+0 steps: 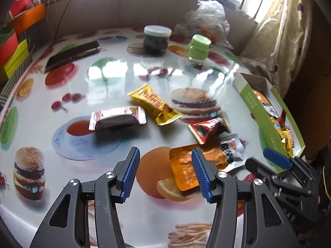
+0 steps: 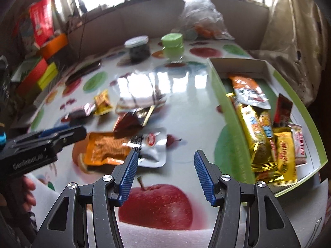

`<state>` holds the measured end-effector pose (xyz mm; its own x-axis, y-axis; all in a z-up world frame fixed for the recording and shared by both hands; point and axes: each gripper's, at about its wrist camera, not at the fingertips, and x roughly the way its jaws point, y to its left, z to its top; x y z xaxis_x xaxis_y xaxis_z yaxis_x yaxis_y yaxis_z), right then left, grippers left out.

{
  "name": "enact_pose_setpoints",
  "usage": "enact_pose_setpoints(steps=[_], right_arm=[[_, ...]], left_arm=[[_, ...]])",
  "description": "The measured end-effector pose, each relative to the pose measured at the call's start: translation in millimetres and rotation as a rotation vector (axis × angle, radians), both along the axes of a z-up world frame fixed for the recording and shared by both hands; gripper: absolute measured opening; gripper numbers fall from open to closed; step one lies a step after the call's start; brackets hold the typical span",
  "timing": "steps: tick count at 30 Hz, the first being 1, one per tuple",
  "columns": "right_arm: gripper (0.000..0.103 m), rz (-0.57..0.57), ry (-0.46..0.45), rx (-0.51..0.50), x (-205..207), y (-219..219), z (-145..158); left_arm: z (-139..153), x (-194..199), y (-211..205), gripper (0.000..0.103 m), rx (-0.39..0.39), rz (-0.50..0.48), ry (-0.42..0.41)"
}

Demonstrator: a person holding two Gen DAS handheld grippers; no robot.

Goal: Organize snacks
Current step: 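Move both open tools out of the box back over the remaining snacks, then grasp the black-wrapped candy with the right tool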

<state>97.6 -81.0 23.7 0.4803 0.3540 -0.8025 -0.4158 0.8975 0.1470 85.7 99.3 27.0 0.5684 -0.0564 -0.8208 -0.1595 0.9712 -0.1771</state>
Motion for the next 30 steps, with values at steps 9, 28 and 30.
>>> enact_pose_setpoints(steps=[9, 28, 30], right_arm=[[0.056, -0.036, 0.003, 0.013, 8, 1, 0], [0.056, -0.057, 0.074, 0.138, 51, 44, -4], [0.056, -0.064, 0.076, 0.128, 55, 46, -7]], left_arm=[[-10, 1, 0, 0.053, -0.033, -0.016, 0.025], [-6, 1, 65, 0.053, -0.053, 0.127, -0.002], [-7, 4, 69, 0.053, -0.061, 0.137, 0.001]])
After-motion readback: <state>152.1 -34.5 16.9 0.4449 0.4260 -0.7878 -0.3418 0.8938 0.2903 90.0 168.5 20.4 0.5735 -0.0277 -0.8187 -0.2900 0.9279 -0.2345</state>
